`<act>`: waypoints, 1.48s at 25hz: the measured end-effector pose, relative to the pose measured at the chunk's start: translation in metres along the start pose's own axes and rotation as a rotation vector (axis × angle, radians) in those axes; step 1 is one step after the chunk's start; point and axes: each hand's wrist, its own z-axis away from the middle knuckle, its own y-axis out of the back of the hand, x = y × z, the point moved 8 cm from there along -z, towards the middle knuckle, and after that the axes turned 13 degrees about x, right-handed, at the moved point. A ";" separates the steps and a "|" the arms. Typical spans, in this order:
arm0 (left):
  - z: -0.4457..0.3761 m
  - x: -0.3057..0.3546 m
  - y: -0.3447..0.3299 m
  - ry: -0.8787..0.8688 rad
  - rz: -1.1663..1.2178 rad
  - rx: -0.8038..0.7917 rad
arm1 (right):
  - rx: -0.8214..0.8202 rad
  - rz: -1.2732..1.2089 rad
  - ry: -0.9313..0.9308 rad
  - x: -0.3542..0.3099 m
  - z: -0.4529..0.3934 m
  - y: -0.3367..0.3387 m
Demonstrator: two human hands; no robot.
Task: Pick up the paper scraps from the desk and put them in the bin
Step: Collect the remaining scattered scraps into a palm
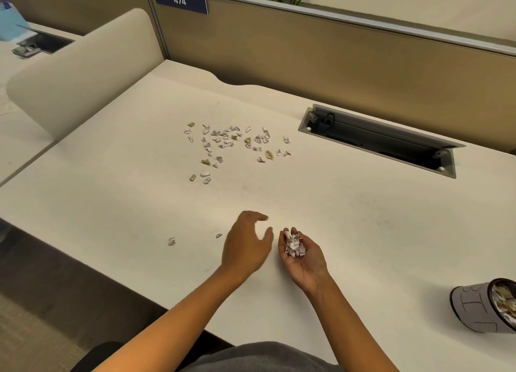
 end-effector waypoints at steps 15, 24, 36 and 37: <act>0.000 -0.115 0.015 0.395 -0.095 0.050 | 0.022 0.017 -0.023 0.005 0.005 0.009; 0.009 -0.073 -0.021 -0.185 -0.351 -0.115 | 0.026 0.007 -0.010 -0.002 0.005 0.016; 0.019 0.021 -0.042 -0.072 0.029 -0.177 | -0.028 0.060 -0.006 -0.007 0.008 0.019; 0.026 0.033 -0.047 -0.065 0.089 -0.212 | -0.057 0.098 0.003 -0.009 0.009 0.018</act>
